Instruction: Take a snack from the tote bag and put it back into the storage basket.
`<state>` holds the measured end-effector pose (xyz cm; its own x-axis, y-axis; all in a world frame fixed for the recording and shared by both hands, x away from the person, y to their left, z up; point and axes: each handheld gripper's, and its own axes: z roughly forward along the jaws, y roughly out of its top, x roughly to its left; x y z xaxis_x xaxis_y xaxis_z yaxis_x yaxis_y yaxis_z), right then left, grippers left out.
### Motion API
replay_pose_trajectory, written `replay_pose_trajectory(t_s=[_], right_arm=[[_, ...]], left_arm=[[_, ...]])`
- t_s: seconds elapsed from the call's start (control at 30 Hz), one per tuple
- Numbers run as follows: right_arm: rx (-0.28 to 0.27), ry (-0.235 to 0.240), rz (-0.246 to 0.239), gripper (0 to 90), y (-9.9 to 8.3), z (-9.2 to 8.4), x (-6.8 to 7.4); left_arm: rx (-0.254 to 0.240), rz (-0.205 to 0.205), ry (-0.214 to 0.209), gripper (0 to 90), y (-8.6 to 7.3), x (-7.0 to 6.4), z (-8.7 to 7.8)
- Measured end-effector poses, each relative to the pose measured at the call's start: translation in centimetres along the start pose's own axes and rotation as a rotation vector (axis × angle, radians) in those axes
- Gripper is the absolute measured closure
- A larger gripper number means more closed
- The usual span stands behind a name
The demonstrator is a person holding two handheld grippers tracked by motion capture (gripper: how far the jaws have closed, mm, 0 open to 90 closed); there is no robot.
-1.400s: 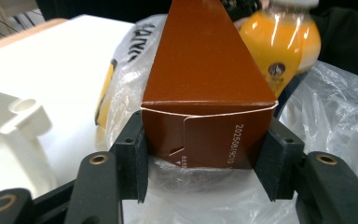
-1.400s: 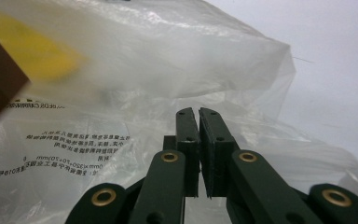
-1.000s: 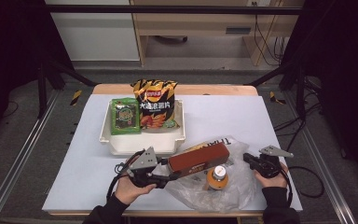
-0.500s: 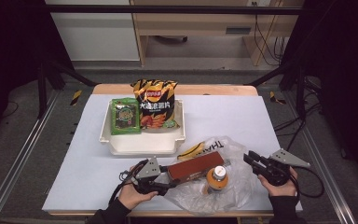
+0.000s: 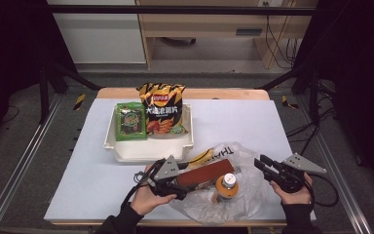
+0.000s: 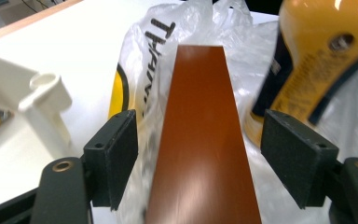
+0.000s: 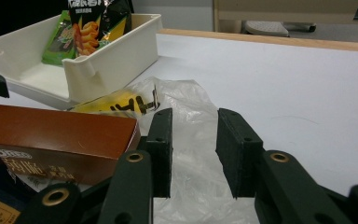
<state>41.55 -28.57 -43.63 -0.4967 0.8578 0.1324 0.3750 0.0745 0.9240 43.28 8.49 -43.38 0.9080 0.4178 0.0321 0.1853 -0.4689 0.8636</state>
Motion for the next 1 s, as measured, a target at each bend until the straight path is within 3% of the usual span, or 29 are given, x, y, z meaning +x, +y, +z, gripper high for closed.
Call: replay_pose_trajectory(t_s=[0.27, 0.37, 0.43, 0.63, 0.8, 1.0], right_arm=[[0.025, -0.002, 0.005, 66.2, -0.2, 0.3, -0.4], [0.034, -0.003, 0.007, 66.3, -0.3, 0.4, -0.4], [0.036, -0.003, 0.0, 66.4, -0.3, 0.4, -0.4], [0.04, -0.003, -0.004, 66.6, -0.4, 0.5, -0.4], [0.042, -0.002, -0.006, 66.7, -0.4, 0.6, -0.3], [0.027, -0.006, -0.007, 65.9, -0.3, 0.3, -0.4]], left_arm=[[0.12, 0.003, 0.015, 29.2, -0.1, -0.1, 2.4], [0.154, -0.008, 0.002, 32.8, -0.3, 0.2, 2.9], [0.151, -0.025, -0.025, 39.5, -0.4, 0.3, 3.2], [0.16, -0.017, -0.023, 42.9, -0.2, 0.3, 3.2], [0.089, -0.031, -0.033, 43.2, -0.2, 0.1, 2.7], [0.036, -0.031, -0.058, 43.2, 0.9, -0.1, 1.2]])
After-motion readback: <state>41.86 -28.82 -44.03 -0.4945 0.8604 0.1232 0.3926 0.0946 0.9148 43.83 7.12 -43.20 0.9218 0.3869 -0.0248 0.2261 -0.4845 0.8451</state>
